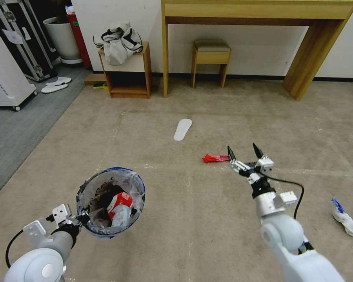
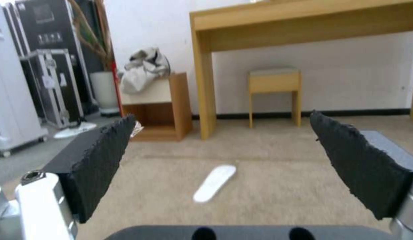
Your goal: Pick up the trash bin and place the garbage on the floor into it.
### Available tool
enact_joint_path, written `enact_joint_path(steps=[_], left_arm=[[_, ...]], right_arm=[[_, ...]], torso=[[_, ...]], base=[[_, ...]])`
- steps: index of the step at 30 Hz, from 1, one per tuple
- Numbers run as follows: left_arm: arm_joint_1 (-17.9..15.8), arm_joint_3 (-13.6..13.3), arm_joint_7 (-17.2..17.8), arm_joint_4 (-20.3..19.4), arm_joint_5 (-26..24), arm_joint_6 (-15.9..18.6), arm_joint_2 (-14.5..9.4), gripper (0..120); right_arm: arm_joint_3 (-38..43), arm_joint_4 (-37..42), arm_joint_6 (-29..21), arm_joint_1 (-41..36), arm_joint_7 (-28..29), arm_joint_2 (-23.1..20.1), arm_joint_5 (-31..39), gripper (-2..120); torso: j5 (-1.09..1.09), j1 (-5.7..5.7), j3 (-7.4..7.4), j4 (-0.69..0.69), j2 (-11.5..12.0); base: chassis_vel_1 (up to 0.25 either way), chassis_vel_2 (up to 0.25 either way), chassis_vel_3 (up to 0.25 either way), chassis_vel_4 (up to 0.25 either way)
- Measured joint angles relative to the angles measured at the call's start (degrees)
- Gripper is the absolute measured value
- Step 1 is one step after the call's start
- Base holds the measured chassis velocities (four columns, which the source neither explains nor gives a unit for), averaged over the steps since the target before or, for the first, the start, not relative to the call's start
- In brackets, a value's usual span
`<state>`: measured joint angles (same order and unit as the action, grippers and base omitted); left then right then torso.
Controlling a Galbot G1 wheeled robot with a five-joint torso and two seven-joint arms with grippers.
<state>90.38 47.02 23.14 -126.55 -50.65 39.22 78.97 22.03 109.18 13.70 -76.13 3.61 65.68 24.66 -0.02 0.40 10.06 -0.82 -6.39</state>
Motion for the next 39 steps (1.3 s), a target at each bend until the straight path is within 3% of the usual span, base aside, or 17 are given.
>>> enact_joint_path(steps=[5, 23, 39], left_arm=[[-0.11, -0.25, -0.87, 0.71, 1.36, -0.74, 0.3, 0], [-0.36, 0.01, -2.21, 1.11, 2.04, -1.7, 1.39, 0], [-1.56, 0.18, -2.66, 3.36, 2.66, -1.84, 2.64, 0]], right_arm=[[-0.43, -1.2, 0.89, -2.26, 0.01, 2.41, -2.93, 100], [-1.46, -1.97, -0.05, -2.79, 1.09, 3.92, -2.79, 100], [-3.44, -5.34, -2.22, 1.33, 0.52, 8.74, -7.03, 100]], torso=[[0.01, 0.0, 0.0, 0.0, 0.0], [0.02, 0.0, 0.0, 0.0, 0.0], [0.01, 0.0, 0.01, 0.0, 0.0]], base=[[0.0, 0.0, 0.0, 0.0], [0.0, 0.0, 0.0, 0.0], [0.0, 0.0, 0.0, 0.0]])
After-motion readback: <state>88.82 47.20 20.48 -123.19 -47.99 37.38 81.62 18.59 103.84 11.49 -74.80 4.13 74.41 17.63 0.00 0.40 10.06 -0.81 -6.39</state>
